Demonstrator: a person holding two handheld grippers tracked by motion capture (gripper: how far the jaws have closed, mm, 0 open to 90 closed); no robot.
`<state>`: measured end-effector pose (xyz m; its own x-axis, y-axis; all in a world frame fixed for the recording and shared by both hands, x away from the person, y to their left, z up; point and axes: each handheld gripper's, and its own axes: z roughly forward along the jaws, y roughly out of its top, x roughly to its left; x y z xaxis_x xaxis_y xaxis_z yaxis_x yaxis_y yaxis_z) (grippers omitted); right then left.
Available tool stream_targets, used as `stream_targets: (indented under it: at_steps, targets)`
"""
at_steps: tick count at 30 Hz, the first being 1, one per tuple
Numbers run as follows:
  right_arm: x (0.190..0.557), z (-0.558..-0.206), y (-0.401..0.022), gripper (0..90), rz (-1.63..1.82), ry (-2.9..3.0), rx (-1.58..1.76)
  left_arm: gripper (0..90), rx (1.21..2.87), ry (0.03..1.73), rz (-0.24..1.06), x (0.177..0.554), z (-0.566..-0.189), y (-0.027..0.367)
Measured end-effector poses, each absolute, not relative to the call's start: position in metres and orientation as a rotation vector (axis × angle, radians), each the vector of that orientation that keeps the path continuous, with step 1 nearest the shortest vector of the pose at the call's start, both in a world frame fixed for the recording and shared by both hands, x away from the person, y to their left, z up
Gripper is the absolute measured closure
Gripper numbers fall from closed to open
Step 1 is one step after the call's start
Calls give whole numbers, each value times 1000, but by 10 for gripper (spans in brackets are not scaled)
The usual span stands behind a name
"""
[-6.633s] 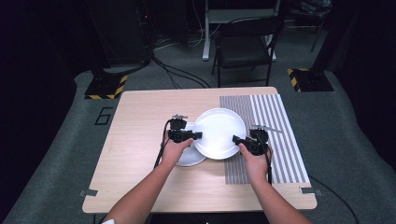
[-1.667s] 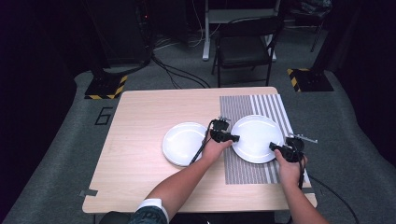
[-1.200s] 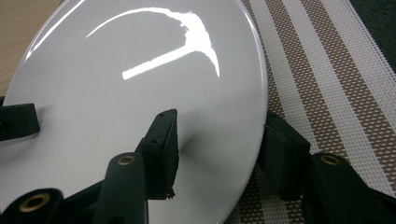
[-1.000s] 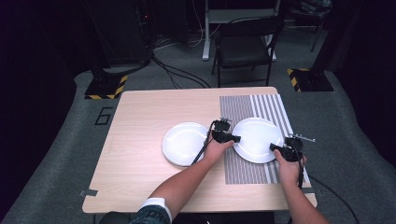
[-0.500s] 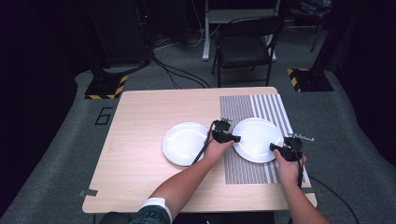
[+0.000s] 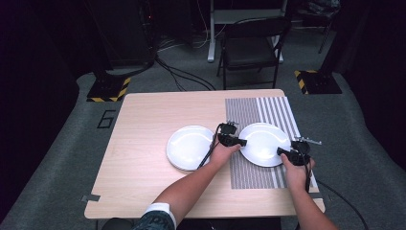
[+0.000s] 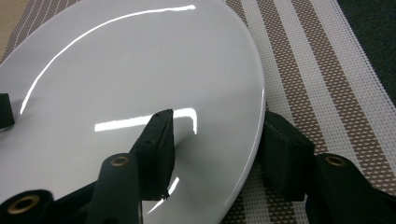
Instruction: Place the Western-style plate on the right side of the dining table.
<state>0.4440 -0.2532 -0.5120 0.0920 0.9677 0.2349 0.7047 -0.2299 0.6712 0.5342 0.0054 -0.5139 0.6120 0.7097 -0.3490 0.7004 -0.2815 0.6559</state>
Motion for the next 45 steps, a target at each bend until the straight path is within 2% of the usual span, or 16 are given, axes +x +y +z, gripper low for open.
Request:
stream_targets:
  at_steps: [19,45]
  targets:
    - [436,-505,-256,470,923,1656,1906,508,2040,1112,67,533,-507,10]
    - [421,-483,-226,419,1046,1690,1792,487,1994,1075,146,520,-479,43]
